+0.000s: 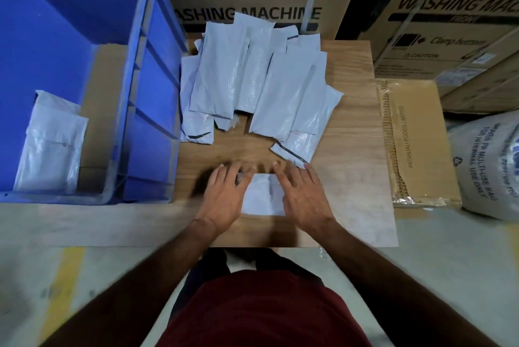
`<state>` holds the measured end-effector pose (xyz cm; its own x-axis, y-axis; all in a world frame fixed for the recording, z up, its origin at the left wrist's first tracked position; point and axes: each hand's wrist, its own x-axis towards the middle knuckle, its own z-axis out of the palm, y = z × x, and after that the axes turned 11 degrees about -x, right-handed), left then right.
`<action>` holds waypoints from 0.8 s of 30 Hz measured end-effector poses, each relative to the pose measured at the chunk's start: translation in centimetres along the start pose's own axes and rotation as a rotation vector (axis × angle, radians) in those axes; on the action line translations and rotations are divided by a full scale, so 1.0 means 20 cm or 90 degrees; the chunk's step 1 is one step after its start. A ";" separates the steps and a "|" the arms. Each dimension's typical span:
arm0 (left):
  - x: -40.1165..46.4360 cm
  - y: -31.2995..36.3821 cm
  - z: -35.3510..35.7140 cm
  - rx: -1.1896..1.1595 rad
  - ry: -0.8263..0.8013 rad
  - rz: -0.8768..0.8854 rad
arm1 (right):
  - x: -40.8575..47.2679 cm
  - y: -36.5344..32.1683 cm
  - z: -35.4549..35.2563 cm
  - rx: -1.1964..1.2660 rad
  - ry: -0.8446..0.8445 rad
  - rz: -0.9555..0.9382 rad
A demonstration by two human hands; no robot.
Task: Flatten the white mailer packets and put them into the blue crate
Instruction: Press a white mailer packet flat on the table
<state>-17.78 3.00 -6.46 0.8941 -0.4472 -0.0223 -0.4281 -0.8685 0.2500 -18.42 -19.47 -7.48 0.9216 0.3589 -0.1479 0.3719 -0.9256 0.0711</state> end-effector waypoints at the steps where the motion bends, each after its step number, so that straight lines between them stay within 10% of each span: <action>1: -0.02 0.02 0.05 -0.018 -0.001 -0.049 | 0.01 -0.02 0.03 0.009 0.008 0.026; 24: -0.10 0.09 0.29 -0.054 -0.062 -0.086 | -0.12 -0.16 0.23 0.204 0.028 0.079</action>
<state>-21.04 1.01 -11.65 0.9240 -0.3497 -0.1545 -0.2882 -0.9027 0.3194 -22.28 -17.91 -11.96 0.9640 0.2401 -0.1146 0.2097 -0.9508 -0.2283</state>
